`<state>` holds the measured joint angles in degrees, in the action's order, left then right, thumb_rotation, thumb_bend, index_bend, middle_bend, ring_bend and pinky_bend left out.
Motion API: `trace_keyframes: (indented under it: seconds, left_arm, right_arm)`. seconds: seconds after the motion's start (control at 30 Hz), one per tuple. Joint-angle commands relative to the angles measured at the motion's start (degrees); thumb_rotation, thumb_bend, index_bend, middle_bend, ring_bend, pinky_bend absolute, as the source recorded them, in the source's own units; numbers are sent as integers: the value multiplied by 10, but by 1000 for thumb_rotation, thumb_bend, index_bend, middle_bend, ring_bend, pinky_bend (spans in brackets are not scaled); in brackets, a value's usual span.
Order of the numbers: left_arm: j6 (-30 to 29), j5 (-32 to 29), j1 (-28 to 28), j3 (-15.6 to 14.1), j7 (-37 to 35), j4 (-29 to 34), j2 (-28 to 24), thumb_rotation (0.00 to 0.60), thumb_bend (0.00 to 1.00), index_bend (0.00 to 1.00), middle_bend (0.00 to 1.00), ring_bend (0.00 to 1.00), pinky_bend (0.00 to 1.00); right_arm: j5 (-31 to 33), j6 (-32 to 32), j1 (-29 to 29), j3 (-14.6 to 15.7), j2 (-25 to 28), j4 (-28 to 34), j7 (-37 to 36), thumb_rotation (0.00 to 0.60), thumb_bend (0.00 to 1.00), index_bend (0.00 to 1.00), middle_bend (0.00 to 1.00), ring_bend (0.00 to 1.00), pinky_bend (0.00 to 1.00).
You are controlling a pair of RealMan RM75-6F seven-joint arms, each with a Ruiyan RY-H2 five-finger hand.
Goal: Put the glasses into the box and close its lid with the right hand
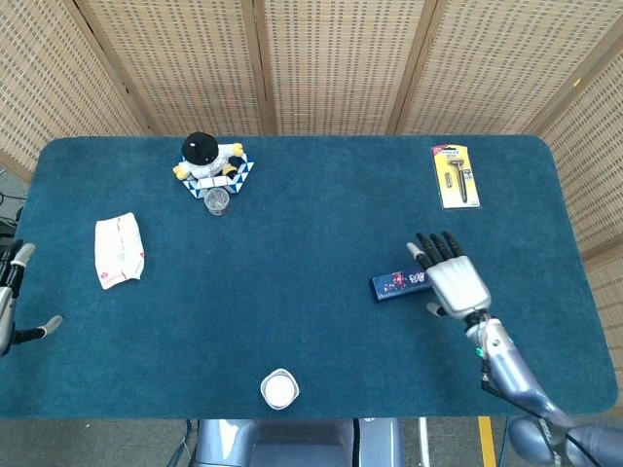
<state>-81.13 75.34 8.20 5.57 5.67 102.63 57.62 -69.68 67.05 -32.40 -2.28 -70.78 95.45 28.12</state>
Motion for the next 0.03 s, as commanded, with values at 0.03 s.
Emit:
trace_keyframes:
  seconds: [0.03]
  left_arm:
    - [-16, 30, -12, -14, -13, -5, -1, 600, 0, 0, 0, 0, 0]
  right_arm:
    - [-96, 137, 114, 36, 50, -2, -159, 600, 0, 0, 0, 0, 0]
